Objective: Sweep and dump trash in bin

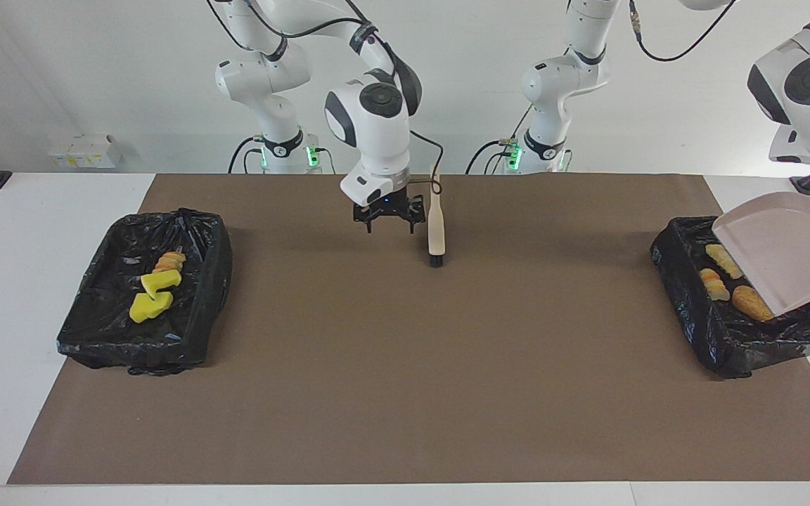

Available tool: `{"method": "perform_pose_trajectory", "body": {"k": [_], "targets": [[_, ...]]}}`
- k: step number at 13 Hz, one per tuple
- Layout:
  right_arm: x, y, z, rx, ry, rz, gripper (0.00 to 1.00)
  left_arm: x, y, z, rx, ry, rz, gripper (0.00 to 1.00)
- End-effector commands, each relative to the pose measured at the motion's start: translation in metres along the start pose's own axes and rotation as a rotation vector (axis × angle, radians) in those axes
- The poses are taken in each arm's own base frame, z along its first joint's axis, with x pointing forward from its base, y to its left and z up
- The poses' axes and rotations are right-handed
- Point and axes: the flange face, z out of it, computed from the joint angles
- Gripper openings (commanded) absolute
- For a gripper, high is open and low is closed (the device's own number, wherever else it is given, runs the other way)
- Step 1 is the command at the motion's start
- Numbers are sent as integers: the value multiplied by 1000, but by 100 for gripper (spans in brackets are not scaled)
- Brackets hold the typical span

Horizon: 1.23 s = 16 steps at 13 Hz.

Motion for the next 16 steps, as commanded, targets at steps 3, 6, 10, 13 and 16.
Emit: {"method": "perform_pose_trajectory", "body": {"k": [3,6,10,13,16], "targets": [[61,92,-64,-44,23,-43,100,40,12,-14,-74,347,-159,0],[60,128,-118,-59,17,-48,100,105,9,-33,-179,500,-380,0],[54,173,-178,-64,18,-52,100,181,-1,-68,-295,610,-656,0],[57,222,-216,-57,6,-27,100,263,-9,-98,-376,621,-821,0],[48,288,-234,-59,-8,-59,100,334,-6,-140,-438,645,-976,0]]}}
